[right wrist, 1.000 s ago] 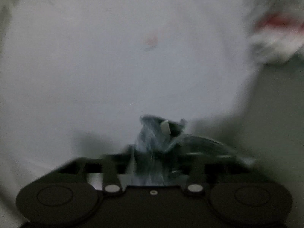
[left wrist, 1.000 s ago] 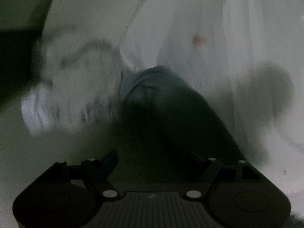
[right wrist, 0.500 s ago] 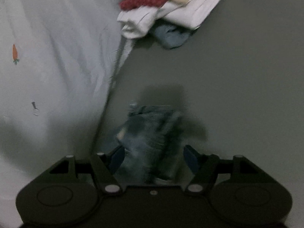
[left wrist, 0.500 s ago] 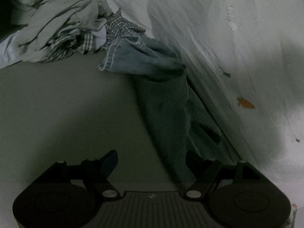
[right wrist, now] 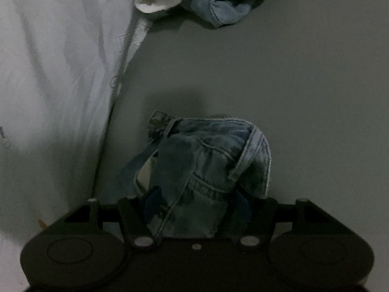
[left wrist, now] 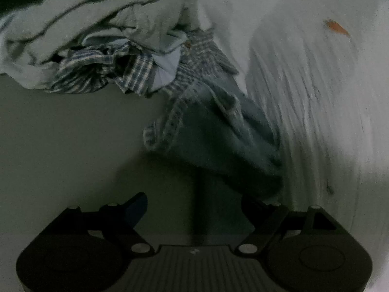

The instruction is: Fold clothes

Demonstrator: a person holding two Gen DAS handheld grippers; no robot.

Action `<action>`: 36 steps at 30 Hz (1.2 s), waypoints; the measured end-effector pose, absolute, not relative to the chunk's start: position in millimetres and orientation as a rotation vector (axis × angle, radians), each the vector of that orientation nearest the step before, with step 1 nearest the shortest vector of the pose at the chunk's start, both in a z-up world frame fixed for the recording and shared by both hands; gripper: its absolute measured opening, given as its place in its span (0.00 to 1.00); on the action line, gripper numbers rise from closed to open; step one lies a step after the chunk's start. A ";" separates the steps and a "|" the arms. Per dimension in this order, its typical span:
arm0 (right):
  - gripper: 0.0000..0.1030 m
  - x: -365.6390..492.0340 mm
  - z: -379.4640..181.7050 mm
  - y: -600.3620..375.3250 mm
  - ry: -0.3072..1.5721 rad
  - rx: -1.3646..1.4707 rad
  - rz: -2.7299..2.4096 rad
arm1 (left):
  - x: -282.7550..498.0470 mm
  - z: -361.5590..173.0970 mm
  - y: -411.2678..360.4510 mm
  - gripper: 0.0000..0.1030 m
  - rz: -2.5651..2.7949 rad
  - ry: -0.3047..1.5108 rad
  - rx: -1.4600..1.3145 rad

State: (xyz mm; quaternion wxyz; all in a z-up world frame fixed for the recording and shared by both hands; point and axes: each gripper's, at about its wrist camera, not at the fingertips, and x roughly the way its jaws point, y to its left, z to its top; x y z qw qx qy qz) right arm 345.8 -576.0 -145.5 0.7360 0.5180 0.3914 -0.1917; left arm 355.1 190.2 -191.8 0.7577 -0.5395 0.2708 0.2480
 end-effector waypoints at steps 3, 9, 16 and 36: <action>0.65 357.1 -145.8 -573.5 0.870 1.158 -0.458 | 369.4 -203.9 205.3 0.84 0.516 0.548 -1.288; 0.65 359.8 -137.6 -566.4 0.852 1.159 -0.495 | 404.2 -187.1 187.3 0.84 0.455 0.557 -1.259; 0.65 364.1 -135.5 -561.9 0.866 1.100 -0.503 | 468.8 -149.0 117.6 0.79 0.363 0.598 -0.795; 0.10 377.4 -60.8 -574.2 0.561 0.963 -0.263 | 534.5 -138.7 152.3 0.09 0.516 0.666 -0.757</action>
